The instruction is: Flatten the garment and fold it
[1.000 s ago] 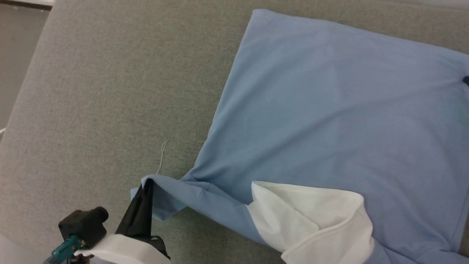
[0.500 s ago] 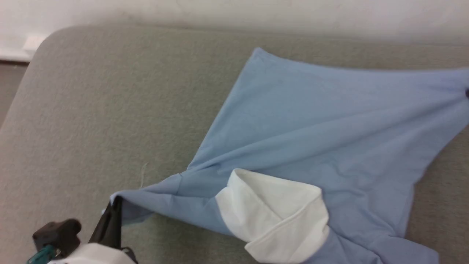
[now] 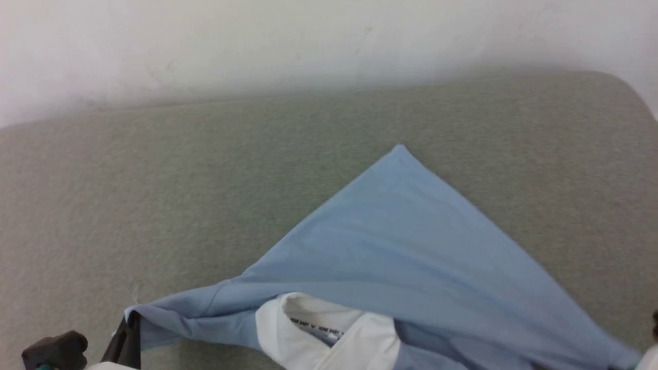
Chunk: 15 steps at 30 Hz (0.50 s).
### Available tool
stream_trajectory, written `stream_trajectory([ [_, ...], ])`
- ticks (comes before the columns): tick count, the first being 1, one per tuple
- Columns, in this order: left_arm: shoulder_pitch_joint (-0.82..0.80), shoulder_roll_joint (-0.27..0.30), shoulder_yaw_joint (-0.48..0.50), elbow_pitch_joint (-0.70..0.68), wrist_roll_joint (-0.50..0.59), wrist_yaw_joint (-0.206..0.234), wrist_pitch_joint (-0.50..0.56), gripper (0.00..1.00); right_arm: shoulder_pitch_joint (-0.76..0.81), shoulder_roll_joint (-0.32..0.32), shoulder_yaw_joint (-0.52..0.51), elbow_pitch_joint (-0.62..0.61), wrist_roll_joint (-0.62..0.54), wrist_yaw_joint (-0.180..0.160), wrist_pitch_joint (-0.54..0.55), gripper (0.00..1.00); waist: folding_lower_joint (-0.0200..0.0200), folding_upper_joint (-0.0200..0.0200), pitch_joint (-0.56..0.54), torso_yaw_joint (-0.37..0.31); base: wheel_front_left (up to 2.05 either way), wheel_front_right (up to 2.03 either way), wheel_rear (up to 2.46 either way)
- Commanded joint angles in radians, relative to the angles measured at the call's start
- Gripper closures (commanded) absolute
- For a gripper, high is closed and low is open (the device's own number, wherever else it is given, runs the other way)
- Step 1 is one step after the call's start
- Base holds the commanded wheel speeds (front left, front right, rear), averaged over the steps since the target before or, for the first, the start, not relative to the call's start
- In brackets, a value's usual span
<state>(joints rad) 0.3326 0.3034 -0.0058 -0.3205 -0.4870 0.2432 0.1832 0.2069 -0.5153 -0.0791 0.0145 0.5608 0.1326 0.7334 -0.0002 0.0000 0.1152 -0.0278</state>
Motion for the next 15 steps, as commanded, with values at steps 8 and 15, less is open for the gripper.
stream_trajectory([
  [8, 0.005, 0.0, 0.001, 0.023, -0.013, 0.002, -0.011, 1.0, 0.139, 0.228, -0.109, -0.142, -0.05, -0.002, -0.073, 0.0, 0.0002, 0.0, -0.036, -0.082, 0.0, 0.0, 0.0],
  [15, -0.032, -0.012, -0.017, 0.01, -0.01, -0.004, -0.034, 1.0, -0.013, 0.287, -0.156, -0.185, -0.091, -0.002, -0.344, 0.0, 0.0002, 0.0, 0.008, -0.061, 0.0, 0.0, 0.0],
])
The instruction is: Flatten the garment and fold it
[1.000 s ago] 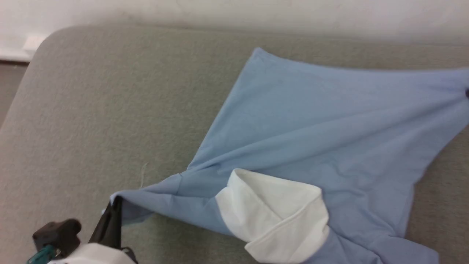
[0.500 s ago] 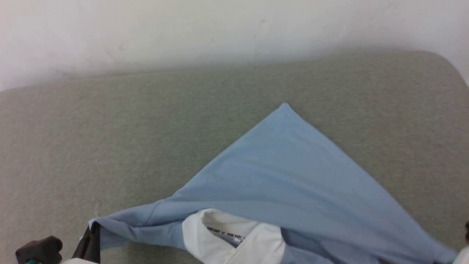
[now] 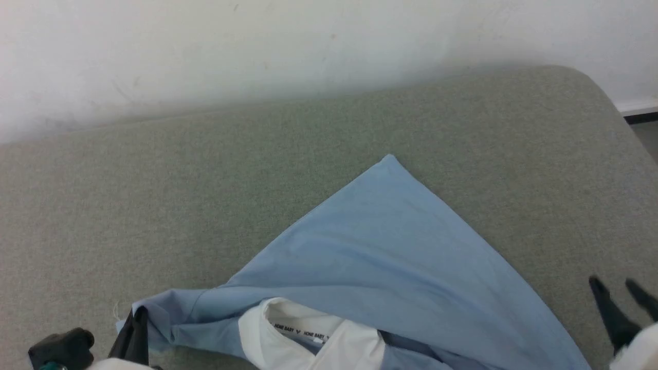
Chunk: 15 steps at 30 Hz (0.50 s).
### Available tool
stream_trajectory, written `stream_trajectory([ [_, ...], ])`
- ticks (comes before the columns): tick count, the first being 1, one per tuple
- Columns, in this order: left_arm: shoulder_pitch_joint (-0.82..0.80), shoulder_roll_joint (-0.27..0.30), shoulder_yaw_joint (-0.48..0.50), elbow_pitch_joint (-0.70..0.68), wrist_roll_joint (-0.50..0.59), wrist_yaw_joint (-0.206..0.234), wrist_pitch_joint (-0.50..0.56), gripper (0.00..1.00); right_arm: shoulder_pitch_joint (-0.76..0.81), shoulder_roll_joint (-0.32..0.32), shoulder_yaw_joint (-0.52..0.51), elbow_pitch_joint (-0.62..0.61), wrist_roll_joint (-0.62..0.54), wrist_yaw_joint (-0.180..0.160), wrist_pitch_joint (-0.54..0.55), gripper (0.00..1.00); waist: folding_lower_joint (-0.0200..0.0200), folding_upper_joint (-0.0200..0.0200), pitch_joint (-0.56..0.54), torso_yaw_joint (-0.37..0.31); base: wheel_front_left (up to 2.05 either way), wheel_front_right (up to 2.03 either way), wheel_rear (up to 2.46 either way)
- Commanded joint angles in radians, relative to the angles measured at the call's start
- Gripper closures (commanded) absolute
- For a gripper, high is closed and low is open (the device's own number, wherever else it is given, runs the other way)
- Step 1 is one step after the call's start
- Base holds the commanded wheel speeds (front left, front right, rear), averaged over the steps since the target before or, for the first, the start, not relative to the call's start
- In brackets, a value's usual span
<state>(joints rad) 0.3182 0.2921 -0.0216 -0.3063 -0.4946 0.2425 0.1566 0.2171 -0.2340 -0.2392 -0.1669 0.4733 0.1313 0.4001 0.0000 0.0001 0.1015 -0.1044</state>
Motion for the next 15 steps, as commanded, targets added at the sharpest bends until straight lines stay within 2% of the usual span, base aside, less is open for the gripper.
stream_trajectory([
  [1, -0.017, -0.001, -0.001, -0.004, -0.003, -0.003, -0.007, 1.0, -0.023, 0.005, 0.004, -0.003, -0.003, -0.001, -0.011, 0.0, 0.0, -0.0001, 0.021, 0.015, 0.0, 0.0, 0.0],
  [4, -0.047, -0.007, -0.013, -0.019, 0.003, -0.006, -0.018, 1.0, -0.127, -0.002, 0.029, 0.037, -0.003, -0.001, -0.092, 0.0, 0.0, -0.0001, 0.064, 0.039, 0.0, 0.0, 0.0],
  [7, -0.085, -0.015, -0.029, -0.032, 0.012, -0.009, -0.033, 1.0, -0.24, -0.031, 0.089, 0.11, 0.009, -0.001, -0.117, 0.0, 0.0, -0.0001, 0.104, 0.07, 0.0, 0.0, 0.0],
  [15, -0.174, -0.035, -0.081, -0.053, 0.039, -0.02, -0.059, 1.0, -0.555, -0.14, 0.291, 0.329, 0.049, -0.001, -0.024, 0.0, 0.0, -0.0001, 0.216, 0.155, 0.0, 0.0, 0.0],
])
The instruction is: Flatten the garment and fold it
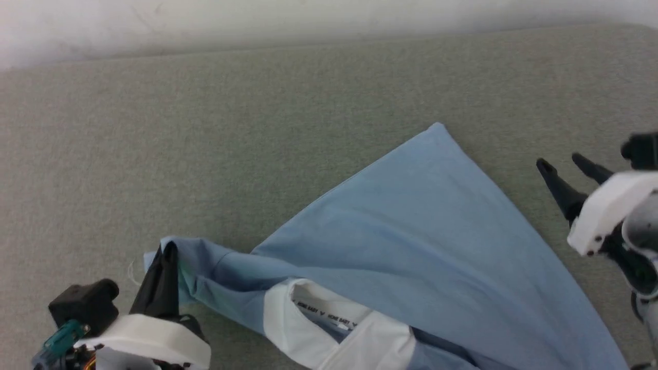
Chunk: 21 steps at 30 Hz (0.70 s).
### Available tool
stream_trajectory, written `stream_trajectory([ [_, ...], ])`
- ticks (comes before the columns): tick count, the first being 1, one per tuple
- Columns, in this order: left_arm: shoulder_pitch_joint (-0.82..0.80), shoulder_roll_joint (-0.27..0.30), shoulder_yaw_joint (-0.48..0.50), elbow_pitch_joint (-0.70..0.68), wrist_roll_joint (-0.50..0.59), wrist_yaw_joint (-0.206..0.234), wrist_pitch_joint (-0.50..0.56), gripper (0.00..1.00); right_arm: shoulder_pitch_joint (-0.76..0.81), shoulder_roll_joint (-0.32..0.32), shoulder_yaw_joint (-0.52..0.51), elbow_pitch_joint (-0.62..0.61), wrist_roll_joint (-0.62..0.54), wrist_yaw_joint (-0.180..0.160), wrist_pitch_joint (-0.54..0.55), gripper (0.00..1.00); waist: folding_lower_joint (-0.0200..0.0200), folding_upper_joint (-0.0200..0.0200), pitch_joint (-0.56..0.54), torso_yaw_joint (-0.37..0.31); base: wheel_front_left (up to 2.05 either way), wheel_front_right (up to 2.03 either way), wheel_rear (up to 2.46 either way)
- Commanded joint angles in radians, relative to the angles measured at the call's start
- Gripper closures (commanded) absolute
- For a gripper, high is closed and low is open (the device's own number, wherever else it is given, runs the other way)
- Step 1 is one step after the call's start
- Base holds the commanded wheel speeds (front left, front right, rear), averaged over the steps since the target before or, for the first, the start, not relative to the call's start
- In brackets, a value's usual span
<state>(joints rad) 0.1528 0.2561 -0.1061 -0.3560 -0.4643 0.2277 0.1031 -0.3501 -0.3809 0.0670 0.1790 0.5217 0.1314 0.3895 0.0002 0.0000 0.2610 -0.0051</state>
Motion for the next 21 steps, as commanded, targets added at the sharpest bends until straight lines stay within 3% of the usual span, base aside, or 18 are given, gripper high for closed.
stream_trajectory([
  [1, -0.018, -0.001, -0.002, -0.003, 0.011, -0.008, -0.008, 1.0, -0.021, -0.008, 0.01, 0.011, 0.009, -0.001, 0.008, 0.0, -0.0002, 0.0, 0.066, 0.067, 0.0, 0.0, 0.0],
  [12, -0.097, -0.026, -0.05, 0.016, 0.025, -0.022, -0.034, 1.0, -0.278, -0.121, 0.245, 0.189, 0.127, -0.001, 0.174, 0.0, -0.0002, 0.0, 0.153, 0.135, 0.0, 0.0, 0.0],
  [17, -0.109, -0.029, -0.053, 0.033, 0.022, -0.025, -0.043, 1.0, -0.346, -0.125, 0.366, 0.222, 0.186, -0.001, 0.184, 0.0, -0.0002, 0.0, 0.169, 0.134, 0.0, 0.0, 0.0],
  [21, -0.12, -0.027, -0.059, 0.046, 0.021, -0.03, -0.042, 1.0, -0.376, -0.117, 0.469, 0.299, 0.228, -0.001, 0.27, 0.0, -0.0002, 0.0, 0.17, 0.128, 0.0, 0.0, 0.0],
])
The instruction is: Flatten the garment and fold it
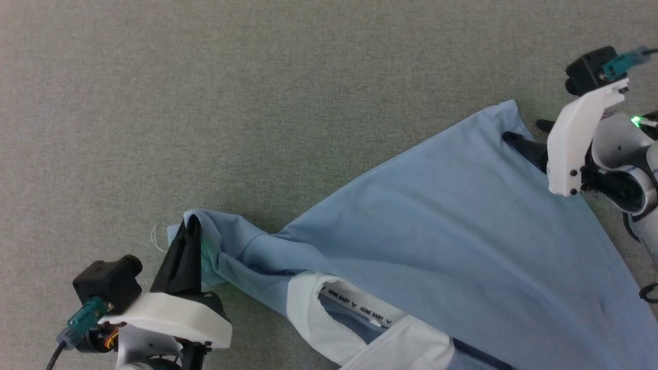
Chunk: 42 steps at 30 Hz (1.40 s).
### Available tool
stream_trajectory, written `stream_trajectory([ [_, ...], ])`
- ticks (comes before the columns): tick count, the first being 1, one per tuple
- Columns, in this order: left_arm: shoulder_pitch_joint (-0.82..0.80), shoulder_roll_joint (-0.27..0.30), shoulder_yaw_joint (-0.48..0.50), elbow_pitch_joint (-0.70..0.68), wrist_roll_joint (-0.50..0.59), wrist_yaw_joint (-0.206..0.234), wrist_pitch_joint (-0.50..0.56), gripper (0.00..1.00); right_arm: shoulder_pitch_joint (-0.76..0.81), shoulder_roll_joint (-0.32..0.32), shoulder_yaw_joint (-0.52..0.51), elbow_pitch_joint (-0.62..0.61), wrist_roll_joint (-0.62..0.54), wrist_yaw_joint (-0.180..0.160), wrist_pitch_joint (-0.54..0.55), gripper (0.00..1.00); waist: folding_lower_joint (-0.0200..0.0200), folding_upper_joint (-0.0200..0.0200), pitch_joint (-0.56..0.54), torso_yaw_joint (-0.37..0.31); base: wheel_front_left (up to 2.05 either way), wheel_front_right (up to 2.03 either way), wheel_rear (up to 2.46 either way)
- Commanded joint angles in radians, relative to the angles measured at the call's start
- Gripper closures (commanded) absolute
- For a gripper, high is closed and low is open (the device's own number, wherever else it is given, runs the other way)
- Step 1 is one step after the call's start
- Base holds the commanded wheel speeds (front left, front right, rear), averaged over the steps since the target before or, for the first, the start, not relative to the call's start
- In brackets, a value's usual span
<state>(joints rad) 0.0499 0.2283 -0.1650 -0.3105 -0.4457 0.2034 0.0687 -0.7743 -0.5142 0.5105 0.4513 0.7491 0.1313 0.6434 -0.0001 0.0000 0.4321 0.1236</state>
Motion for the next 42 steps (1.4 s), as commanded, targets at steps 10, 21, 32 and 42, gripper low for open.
stream_trajectory([
  [10, -0.024, 0.022, 0.014, 0.032, -0.014, -0.016, -0.003, 1.0, 0.031, 0.034, 0.146, 0.052, 0.072, -0.001, 0.007, 1.0, 0.0001, 0.0, -0.085, -0.03, 0.0, 0.0, 0.0],
  [21, -0.237, 0.141, 0.081, 0.098, -0.036, -0.08, 0.055, 1.0, 0.069, 0.005, 0.023, 0.021, 0.008, -0.001, -0.345, 1.0, 0.0001, 0.0, -0.232, -0.07, 0.0, 0.0, 0.0],
  [32, -0.861, 0.153, 0.065, 0.58, -0.028, -0.179, -0.026, 1.0, -0.115, -0.007, -0.132, 0.098, -0.083, -0.001, -0.44, 1.0, 0.0001, 0.0, -0.213, -0.105, 0.0, 0.0, 0.0],
  [42, -1.347, 0.199, 0.041, 0.86, 0.078, -0.19, -0.185, 1.0, -0.483, -0.002, -0.217, 0.184, -0.226, -0.001, -0.637, 1.0, 0.0001, 0.0, -0.102, -0.158, 0.0, 0.0, 0.0],
])
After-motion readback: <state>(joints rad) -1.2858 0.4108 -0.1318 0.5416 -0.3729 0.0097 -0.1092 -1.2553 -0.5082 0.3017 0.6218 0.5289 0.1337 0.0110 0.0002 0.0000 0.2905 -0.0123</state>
